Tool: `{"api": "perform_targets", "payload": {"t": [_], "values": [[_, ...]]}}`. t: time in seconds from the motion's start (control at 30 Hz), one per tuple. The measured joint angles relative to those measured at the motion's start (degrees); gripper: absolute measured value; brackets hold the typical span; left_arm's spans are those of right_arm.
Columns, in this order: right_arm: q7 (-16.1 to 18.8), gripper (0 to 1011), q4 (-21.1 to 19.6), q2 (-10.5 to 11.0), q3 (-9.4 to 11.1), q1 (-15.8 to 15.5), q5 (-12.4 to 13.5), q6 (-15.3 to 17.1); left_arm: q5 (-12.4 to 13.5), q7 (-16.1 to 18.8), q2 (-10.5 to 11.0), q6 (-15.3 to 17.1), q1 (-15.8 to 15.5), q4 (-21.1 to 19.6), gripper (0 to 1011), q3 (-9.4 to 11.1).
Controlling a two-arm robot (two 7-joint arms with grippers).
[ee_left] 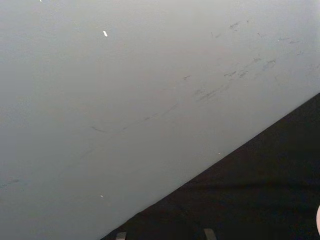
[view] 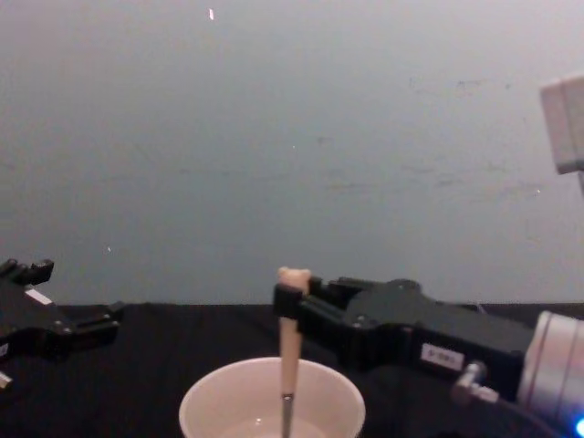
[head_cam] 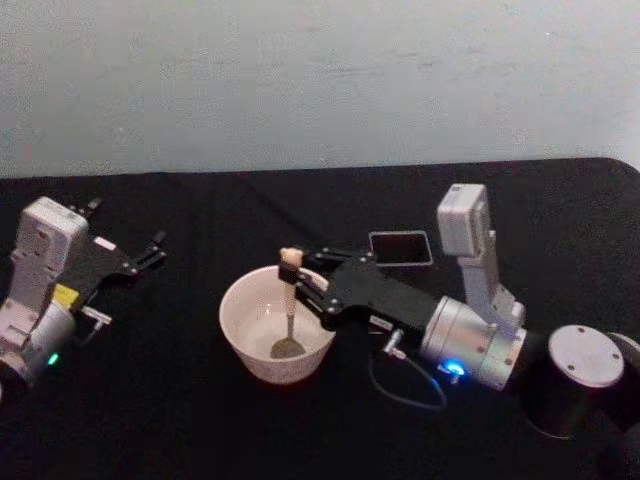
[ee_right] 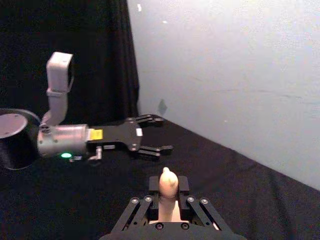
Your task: Pick up the stirring spoon with one hand, stir inside the cup, then place it back in its original position.
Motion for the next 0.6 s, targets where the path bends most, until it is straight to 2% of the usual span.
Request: {"api": "perform_targets", "payload": {"t": [0.3, 0.6], "values": [[0.37, 214, 2.65, -1.86, -3.05, 2.86, -1.21, -0.53, 0.0, 0.0, 0.0, 0.0, 0.0, 0.0, 1001, 0.0], [-0.77, 214, 7.88, -4.76, -3.92, 6.59, -2.77, -1.58, 0.0, 0.0, 0.0, 0.0, 0.0, 0.0, 1001, 0.0]]}}
